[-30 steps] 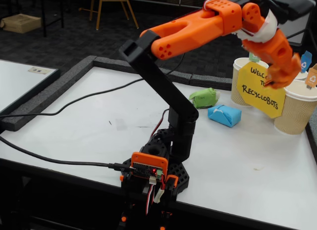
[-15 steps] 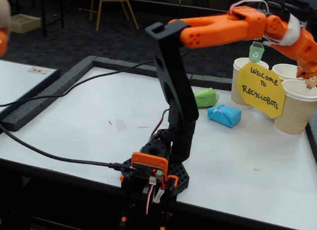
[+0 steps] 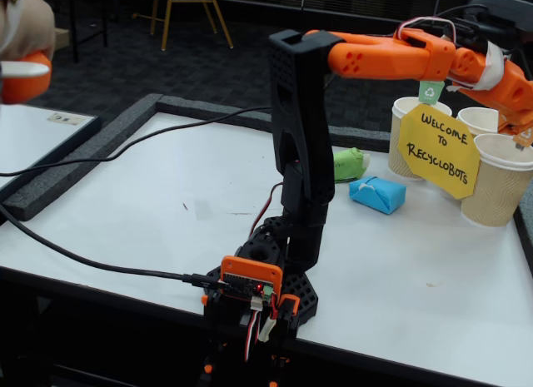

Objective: Sort rubbish by color.

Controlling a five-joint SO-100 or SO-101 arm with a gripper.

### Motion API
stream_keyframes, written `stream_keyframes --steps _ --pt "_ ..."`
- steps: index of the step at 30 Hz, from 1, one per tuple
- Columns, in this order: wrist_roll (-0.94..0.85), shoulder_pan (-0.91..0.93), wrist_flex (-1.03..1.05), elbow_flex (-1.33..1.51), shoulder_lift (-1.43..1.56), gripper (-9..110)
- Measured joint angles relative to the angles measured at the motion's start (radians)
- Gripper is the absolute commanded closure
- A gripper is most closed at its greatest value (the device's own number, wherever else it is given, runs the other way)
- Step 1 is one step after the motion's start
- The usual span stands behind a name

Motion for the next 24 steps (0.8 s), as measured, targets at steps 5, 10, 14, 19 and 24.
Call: stream_keyframes --steps 5,10,14,19,24 --pt "0.002 0.0 -0.003 0.0 0.0 87" --pt "0.002 0.0 -0.003 0.0 0.0 83" --pt "0.002 0.0 -0.003 0.0 0.0 83" --pt "0.002 0.0 -0.003 0.0 0.0 83" --pt "0.002 0.0 -0.003 0.0 0.0 91"
